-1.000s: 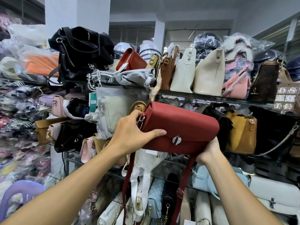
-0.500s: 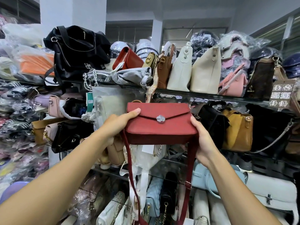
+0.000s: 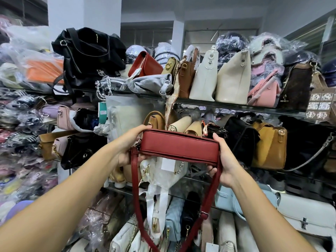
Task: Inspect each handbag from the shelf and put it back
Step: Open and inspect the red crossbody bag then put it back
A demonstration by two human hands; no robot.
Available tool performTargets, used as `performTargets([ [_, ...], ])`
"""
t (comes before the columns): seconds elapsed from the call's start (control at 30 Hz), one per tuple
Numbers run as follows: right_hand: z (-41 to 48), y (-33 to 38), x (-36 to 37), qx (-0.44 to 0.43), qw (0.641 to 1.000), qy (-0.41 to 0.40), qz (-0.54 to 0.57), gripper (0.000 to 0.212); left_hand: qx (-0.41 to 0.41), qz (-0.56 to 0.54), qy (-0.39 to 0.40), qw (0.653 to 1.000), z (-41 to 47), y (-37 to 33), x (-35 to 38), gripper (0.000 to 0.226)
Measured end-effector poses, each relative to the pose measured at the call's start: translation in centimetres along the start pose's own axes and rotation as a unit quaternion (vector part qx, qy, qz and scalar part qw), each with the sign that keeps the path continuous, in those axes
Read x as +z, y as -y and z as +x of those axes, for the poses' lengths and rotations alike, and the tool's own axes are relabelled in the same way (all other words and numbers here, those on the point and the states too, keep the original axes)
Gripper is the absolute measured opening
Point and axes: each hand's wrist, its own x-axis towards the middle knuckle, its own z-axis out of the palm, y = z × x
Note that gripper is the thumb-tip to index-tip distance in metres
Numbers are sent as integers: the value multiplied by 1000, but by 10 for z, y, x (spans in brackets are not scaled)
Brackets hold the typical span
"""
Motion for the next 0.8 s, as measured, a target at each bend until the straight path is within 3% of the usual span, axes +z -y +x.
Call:
performTargets([
  [0.17,6,0,-6,41,999,-16,19,69,-7,-26,13,1000,-6,-5,2,61],
  [0.37,10,-2,-13,85,995,5,47,74,-16,-26,16,999,-7,-11,2,62],
  [0.8,11,-3,-11,68,996,-19,53,66,-39,-17,41,998,-3,-6,-4,72],
])
